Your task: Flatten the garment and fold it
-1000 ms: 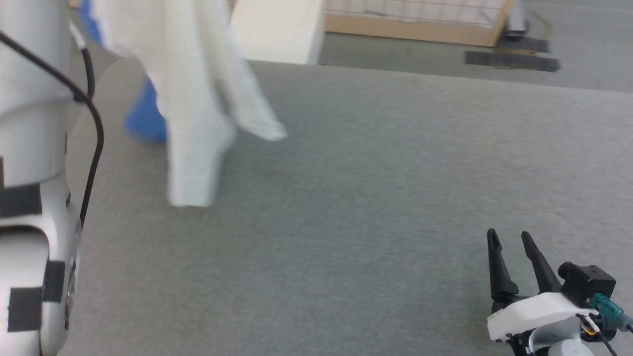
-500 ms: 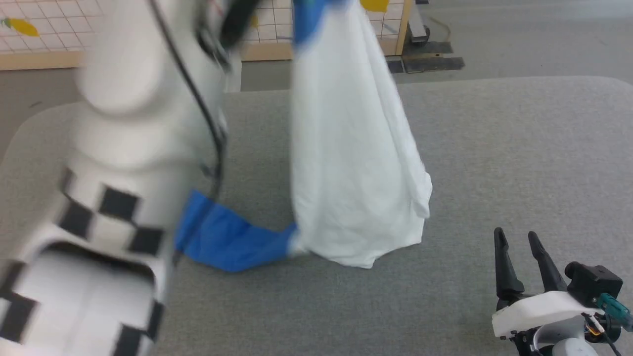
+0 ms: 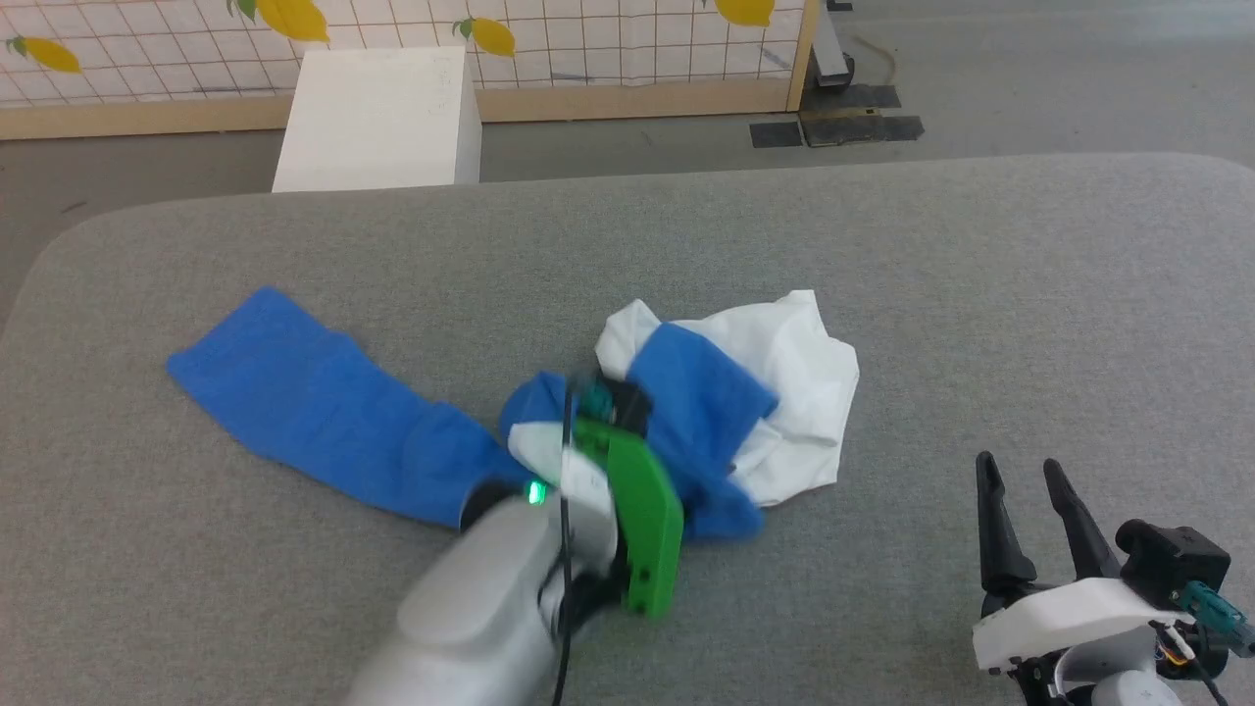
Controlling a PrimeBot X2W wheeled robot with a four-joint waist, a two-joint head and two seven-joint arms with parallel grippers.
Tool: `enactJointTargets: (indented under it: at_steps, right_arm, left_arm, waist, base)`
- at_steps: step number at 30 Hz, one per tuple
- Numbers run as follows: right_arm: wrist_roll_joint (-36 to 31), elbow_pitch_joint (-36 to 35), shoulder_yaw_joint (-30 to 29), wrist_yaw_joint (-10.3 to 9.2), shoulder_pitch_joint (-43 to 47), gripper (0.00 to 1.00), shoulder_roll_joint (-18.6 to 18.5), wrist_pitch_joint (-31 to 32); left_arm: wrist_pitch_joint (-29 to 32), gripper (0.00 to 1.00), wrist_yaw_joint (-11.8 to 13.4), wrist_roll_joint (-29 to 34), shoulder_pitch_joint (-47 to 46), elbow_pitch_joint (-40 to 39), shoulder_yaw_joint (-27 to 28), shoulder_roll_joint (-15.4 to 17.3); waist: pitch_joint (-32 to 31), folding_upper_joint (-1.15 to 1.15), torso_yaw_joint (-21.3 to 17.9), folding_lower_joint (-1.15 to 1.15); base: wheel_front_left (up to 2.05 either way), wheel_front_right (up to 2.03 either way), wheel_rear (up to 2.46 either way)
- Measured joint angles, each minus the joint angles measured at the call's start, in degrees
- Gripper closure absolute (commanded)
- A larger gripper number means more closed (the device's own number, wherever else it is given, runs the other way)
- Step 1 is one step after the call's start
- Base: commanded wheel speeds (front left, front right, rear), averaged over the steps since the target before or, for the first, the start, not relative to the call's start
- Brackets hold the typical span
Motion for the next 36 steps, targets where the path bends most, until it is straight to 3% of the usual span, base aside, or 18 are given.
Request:
enactJointTargets:
  at_steps: [2,3,4,5,14,18,23,27,32,36]
  right_arm:
    - [0.0,0.0,0.0,0.00,0.0,0.00,0.0,0.0]
    - [0.0,0.0,-0.1,0.00,0.0,0.00,0.0,0.0]
    - [0.0,0.0,-0.2,0.00,0.1,0.00,0.0,0.0]
    - [0.0,0.0,-0.4,0.00,0.1,0.00,0.0,0.0]
    - [0.0,0.1,-1.3,0.00,1.8,0.00,0.0,0.0]
    - [0.0,0.3,-0.9,0.00,2.2,0.00,0.0,0.0]
    - [0.0,0.3,-0.2,0.00,2.2,0.00,0.0,0.0]
    - [0.0,0.3,0.3,0.00,2.2,0.00,0.0,0.1]
    - [0.1,0.2,0.3,0.00,2.9,0.00,0.0,1.7]
    - [0.1,-0.4,1.0,0.00,3.3,0.00,0.0,4.9]
  left_arm:
    - [2.0,1.00,0.7,-0.6,3.3,1.7,-0.9,0.0]
    - [2.2,0.84,0.9,-1.3,4.4,1.8,-0.6,0.0]
    - [2.1,0.11,1.0,-2.6,4.8,1.5,0.2,-0.2]
    - [1.8,0.00,1.3,-3.6,5.0,0.9,1.0,-0.2]
    - [-6.1,0.00,2.3,-13.6,5.0,-13.6,14.7,0.7]
    - [-12.7,0.00,4.4,-12.9,5.4,-20.7,20.3,4.9]
    - [-28.0,0.00,7.7,-4.4,9.8,-26.1,25.8,11.4]
    - [-37.6,0.00,11.0,2.6,16.7,-27.9,27.8,14.7]
    - [-40.3,0.00,13.0,9.2,25.3,-29.7,27.3,15.4]
    - [-40.5,0.00,14.1,12.0,30.7,-30.1,26.6,13.4]
  waist:
    - [0.1,0.00,0.0,0.00]
    - [0.1,0.00,0.0,0.00]
    - [0.2,0.00,0.1,0.00]
    - [0.1,0.00,0.3,0.00]
    - [-2.4,0.00,2.0,0.00]
    - [-4.0,0.00,2.9,0.00]
    - [-5.6,0.00,4.1,0.00]
    - [-6.9,0.00,4.8,0.00]
    - [-7.8,0.00,5.8,0.00]
    - [-7.8,0.00,6.8,0.00]
  base:
    - [0.00,0.00,0.00]
    - [0.00,0.00,0.00]
    - [0.00,0.00,0.00]
    - [0.00,0.00,0.00]
    - [0.00,0.00,0.00]
    - [0.00,0.00,0.00]
    - [0.00,0.00,0.00]
    - [0.00,0.00,0.00]
    - [0.00,0.00,0.00]
    - [0.00,0.00,0.00]
